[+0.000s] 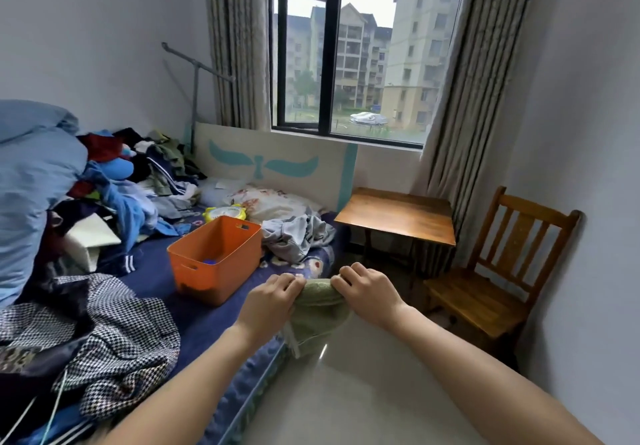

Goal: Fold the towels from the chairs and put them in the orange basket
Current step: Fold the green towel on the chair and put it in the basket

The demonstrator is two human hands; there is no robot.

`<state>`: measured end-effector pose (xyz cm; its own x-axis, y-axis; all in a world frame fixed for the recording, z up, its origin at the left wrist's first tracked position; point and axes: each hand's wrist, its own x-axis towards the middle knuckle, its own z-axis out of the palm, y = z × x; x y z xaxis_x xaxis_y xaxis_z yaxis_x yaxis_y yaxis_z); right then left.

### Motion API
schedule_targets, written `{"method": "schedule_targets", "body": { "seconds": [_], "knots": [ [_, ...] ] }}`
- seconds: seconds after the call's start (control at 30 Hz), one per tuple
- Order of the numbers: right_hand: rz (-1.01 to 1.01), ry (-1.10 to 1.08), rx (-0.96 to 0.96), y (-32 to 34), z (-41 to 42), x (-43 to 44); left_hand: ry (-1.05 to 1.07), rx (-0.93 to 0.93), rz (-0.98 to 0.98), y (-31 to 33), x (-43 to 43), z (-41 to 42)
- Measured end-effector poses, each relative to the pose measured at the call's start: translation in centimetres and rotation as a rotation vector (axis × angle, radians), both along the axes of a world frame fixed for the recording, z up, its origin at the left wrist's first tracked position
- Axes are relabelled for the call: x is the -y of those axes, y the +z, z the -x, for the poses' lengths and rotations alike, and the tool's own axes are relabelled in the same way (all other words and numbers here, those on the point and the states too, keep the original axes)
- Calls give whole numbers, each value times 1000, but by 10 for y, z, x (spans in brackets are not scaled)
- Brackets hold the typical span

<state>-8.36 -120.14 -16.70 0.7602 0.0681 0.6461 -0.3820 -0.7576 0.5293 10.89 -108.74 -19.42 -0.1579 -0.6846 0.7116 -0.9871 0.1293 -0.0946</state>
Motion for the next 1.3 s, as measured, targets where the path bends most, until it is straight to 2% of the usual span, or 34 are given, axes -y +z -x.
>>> {"method": "schedule_targets", "body": {
  "seconds": [0.3, 0.5, 0.67, 0.87, 1.03, 1.13, 1.3],
  "knots": [
    [-162, 114, -44, -49, -92, 102, 135, -112, -174, -35, 77, -74],
    [-259, 78, -122, -63, -166, 182, 169, -280, -317, -59, 153, -142],
    [-363, 22, -163, -65, -209, 230, 186, -297, -397, -78, 207, -183],
    [-541, 1, -290, -96, -236, 276, 194, -368, -582, -120, 254, -203],
    [-532, 10, -373, -110, -249, 334, 204, -308, -613, -126, 304, -215],
    [-515, 66, -380, -115, -258, 385, 279, -268, -621, -120, 347, -226],
    [-482, 98, -436, -108, -278, 465, 356, -433, -622, -120, 419, -235]
  ]
}}
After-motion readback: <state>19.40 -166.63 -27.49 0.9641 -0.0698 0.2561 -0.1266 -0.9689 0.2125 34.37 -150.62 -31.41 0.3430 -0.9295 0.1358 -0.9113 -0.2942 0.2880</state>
